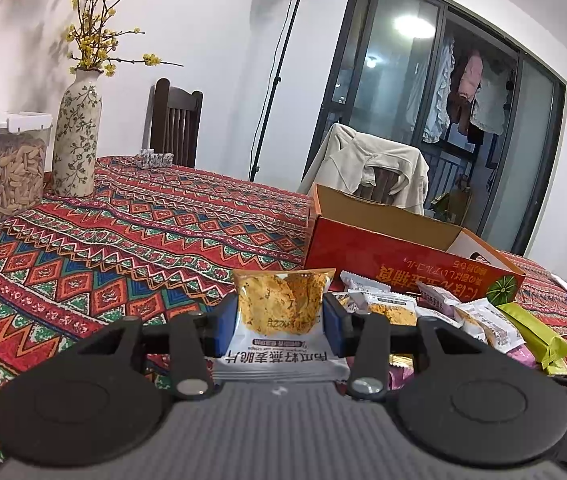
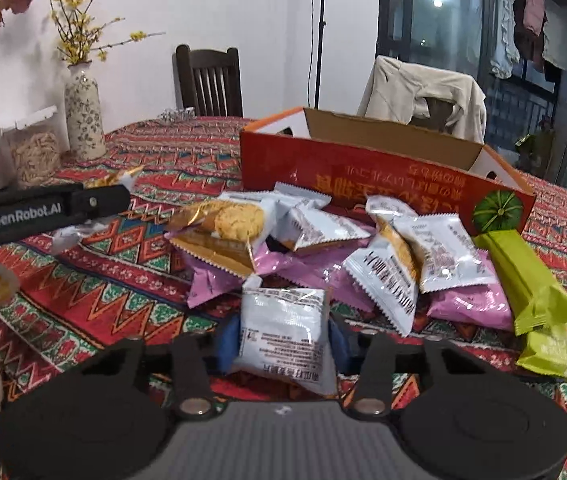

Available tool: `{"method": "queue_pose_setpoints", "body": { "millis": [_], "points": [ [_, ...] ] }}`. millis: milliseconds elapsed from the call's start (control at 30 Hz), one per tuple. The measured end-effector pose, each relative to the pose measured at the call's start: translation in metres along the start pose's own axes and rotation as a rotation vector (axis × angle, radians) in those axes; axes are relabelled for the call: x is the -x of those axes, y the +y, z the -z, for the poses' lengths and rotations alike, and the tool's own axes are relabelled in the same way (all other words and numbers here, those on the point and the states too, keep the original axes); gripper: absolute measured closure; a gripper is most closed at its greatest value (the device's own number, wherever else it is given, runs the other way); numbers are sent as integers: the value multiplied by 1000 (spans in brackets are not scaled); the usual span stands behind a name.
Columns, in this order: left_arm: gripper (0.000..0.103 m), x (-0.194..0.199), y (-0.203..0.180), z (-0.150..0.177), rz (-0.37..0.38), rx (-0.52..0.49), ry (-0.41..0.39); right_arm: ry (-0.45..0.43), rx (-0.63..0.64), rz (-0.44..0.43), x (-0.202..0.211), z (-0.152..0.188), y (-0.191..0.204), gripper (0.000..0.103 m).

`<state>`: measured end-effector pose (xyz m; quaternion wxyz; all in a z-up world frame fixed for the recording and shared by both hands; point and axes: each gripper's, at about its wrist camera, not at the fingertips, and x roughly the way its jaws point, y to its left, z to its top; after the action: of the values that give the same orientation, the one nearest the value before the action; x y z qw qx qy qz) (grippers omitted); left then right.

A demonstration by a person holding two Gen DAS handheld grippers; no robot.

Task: Organize snacks
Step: 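Carry both packets into the cardboard box and open both tools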

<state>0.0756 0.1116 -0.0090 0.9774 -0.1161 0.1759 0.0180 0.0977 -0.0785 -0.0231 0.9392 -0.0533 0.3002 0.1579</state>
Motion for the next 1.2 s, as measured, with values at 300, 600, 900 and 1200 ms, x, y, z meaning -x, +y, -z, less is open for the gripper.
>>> {"method": "queue_pose_setpoints", "body": {
  "millis": [300, 600, 900, 1200],
  "points": [
    [58, -7, -10, -2, -55, -36, 45, -59, -44, 22, 19, -4, -21, 60],
    [58, 4, -34, -21, -32, -82, 37, -140, -85, 18, 33, -12, -48, 60],
    [58, 0, -73, -48, -18, -142, 9, -210, -145, 45, 35, -29, -94, 60],
    [58, -44, -95, -88, -11, -138, 44, -286, -200, 57, 19, -65, -132, 60]
  ]
}}
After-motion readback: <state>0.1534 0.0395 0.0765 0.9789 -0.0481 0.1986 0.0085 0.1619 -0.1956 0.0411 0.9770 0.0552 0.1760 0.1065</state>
